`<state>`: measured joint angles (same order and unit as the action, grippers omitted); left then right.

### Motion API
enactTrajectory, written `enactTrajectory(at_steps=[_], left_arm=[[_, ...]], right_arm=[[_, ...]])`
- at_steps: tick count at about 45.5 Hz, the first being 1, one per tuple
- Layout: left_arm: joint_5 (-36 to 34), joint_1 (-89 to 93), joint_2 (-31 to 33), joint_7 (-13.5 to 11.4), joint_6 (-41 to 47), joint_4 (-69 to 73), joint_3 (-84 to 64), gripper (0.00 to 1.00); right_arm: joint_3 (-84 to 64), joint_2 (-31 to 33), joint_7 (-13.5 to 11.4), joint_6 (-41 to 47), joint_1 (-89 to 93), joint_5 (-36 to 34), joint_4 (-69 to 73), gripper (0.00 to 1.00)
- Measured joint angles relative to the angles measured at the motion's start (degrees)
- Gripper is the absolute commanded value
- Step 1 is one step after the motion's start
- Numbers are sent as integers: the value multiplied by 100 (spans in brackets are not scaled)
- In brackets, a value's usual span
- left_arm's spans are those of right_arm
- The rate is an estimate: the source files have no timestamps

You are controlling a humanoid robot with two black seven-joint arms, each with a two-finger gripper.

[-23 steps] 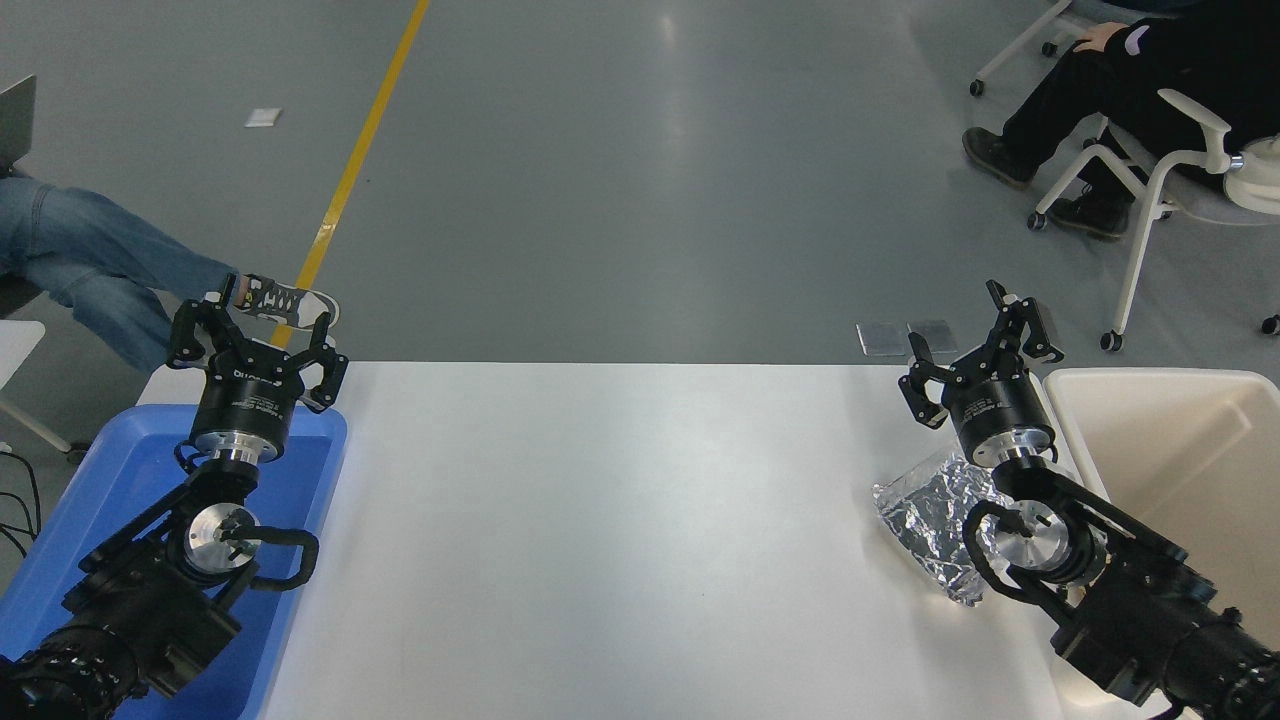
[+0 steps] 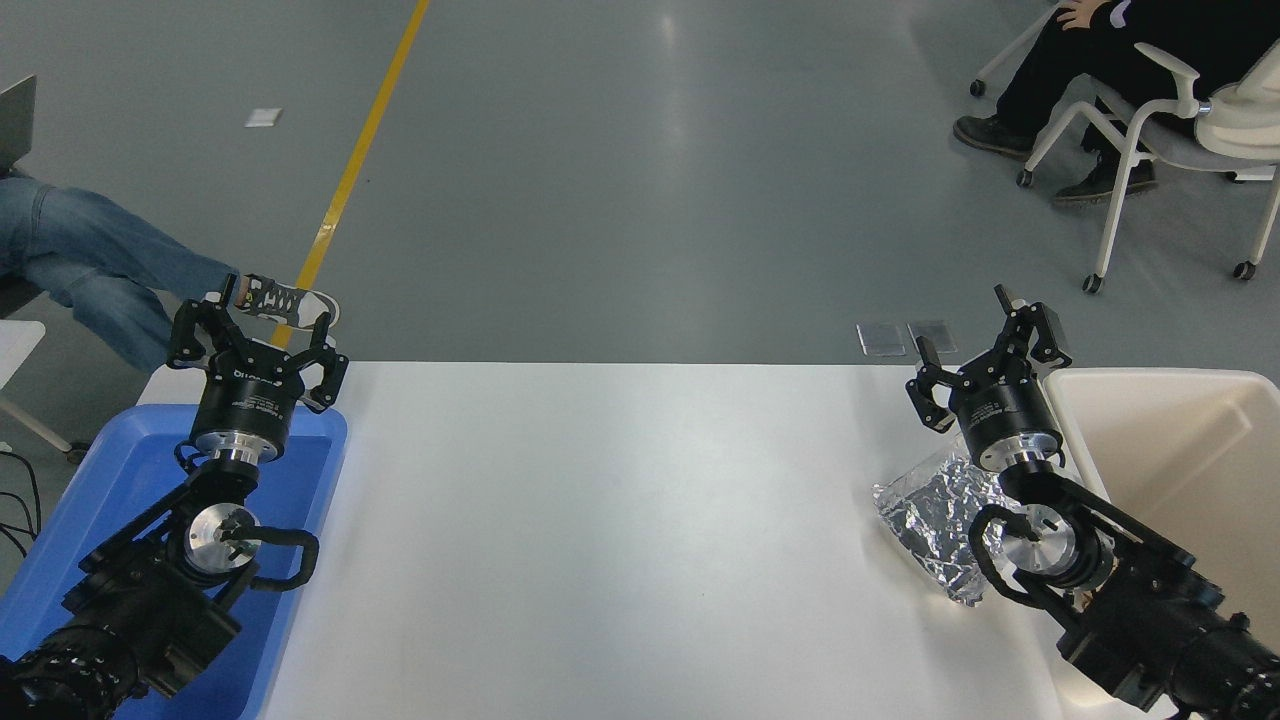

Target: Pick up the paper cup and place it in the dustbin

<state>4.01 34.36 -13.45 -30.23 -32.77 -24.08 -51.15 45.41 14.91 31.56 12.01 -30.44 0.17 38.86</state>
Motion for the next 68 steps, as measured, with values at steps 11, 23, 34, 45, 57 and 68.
enactTrajectory(at_steps=[11,23,34,45,57,68], left_arm=[[2,0,0,-1,0,0,0,99],[2,0,0,-1,0,0,0,99],[-2,0,0,-1,0,0,0,99],[-3,0,0,-1,0,0,-1,99],[-6,0,0,-1,6,0,-7,99],[-5,0,1,-1,6,-1,-9,99]], right_arm=[[2,84,2,21,1,-3,-10,100],[3,163,3,28,-16,-5,-13,100],[-137,357,0,29,28,-7,31,100],[-482,528,-7,11,-38,-16,101,100],[-2550,1218,-10,51,-969,-406,315,100],[-5890,1815,-7,87,-2589,-711,609,100]])
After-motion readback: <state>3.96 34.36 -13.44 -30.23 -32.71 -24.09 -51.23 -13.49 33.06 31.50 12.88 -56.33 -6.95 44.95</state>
